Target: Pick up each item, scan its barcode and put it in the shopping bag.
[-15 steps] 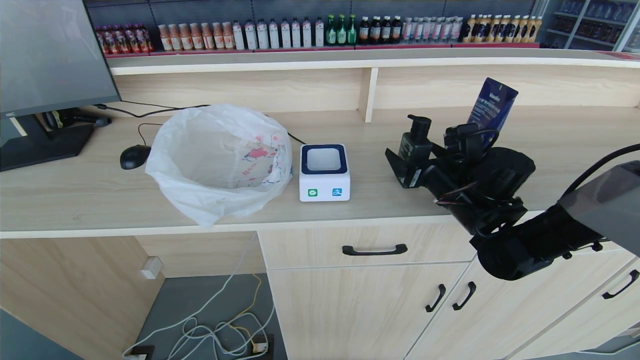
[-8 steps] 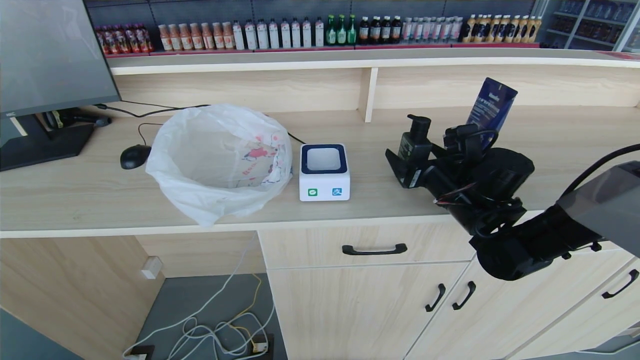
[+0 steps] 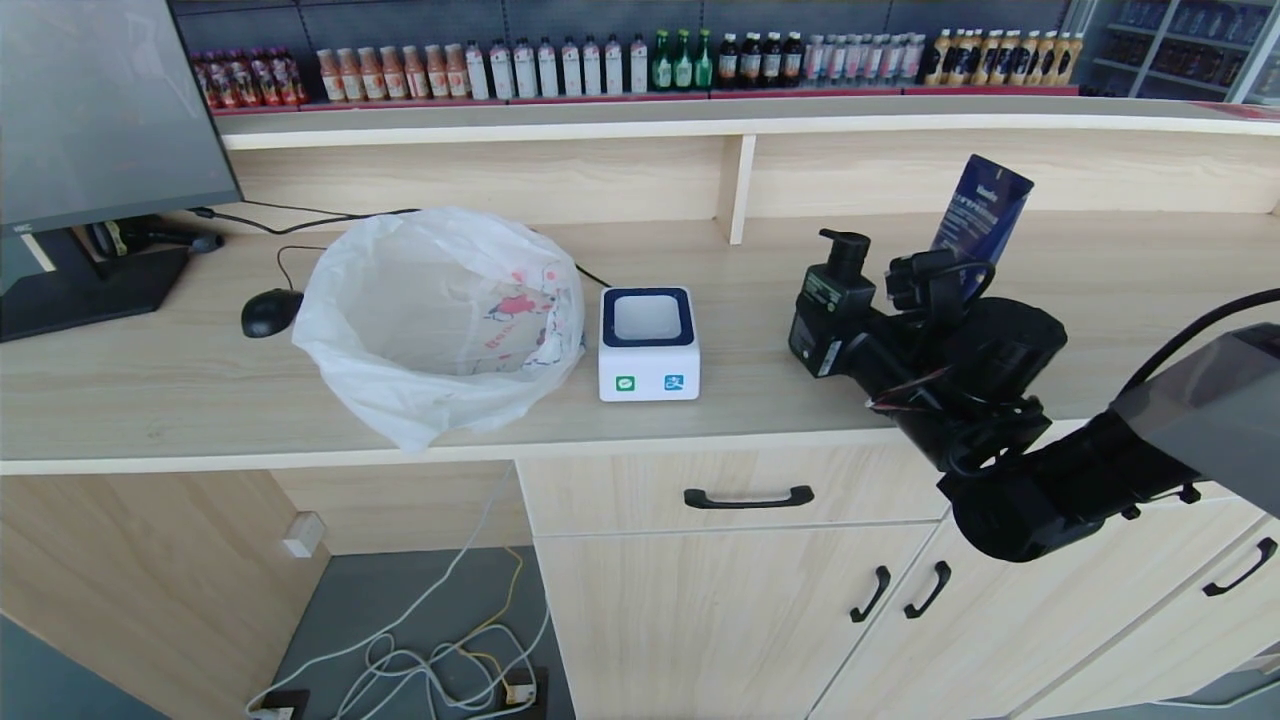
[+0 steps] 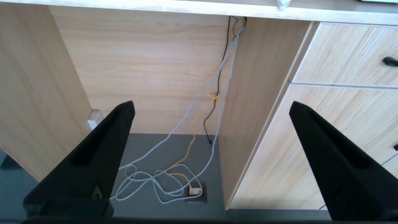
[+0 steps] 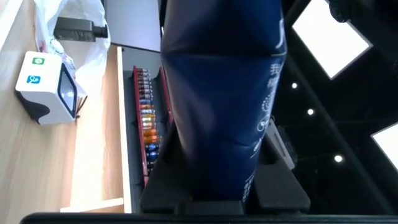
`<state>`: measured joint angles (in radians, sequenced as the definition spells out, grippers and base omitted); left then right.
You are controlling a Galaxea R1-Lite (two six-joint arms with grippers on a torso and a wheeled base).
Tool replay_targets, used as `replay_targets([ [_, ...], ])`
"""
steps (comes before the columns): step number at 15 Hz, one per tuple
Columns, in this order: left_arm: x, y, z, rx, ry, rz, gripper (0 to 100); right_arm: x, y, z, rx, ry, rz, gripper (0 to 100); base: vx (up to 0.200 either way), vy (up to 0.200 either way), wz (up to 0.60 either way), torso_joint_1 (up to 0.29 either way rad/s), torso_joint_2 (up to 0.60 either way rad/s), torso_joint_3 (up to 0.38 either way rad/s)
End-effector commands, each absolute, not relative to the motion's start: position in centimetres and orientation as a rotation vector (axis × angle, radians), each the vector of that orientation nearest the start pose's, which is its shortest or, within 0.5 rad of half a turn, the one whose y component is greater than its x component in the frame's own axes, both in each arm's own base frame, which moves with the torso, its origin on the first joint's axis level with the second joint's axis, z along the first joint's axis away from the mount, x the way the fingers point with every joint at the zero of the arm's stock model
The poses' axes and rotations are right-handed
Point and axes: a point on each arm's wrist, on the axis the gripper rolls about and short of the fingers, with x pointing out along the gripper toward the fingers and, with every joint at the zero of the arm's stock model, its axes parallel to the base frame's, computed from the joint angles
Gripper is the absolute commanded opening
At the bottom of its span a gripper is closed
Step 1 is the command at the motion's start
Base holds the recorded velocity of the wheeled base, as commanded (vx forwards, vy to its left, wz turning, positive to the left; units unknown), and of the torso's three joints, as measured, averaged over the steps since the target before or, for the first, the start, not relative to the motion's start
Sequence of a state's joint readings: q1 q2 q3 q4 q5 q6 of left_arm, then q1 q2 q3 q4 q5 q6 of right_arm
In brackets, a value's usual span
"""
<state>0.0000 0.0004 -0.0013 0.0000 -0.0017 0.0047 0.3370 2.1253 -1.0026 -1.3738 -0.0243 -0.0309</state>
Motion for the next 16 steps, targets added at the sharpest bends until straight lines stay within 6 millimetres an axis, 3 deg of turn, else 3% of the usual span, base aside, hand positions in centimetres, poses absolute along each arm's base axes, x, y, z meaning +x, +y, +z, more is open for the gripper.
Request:
replay_targets([
  [1, -2.3, 0.0, 7.5, 0.005, 0.000, -0.002, 100, 37.8, 13.2, 15.5, 0.014, -0.249, 0.309, 0, 0.000, 0.000, 0.00, 0.000, 0.00, 0.000],
  [12, -2.3, 0.0, 7.6, 0.005, -0.002, -0.002, 100, 37.5, 13.6, 15.3, 0.015, -0.252, 0.319, 0, 0.000, 0.000, 0.00, 0.000, 0.00, 0.000],
  [16, -2.3, 0.0, 7.6, 0.005, -0.002, -0.002, 100, 36.9, 13.4, 16.4, 0.023, -0.302, 0.318, 0, 0.000, 0.000, 0.00, 0.000, 0.00, 0.000],
])
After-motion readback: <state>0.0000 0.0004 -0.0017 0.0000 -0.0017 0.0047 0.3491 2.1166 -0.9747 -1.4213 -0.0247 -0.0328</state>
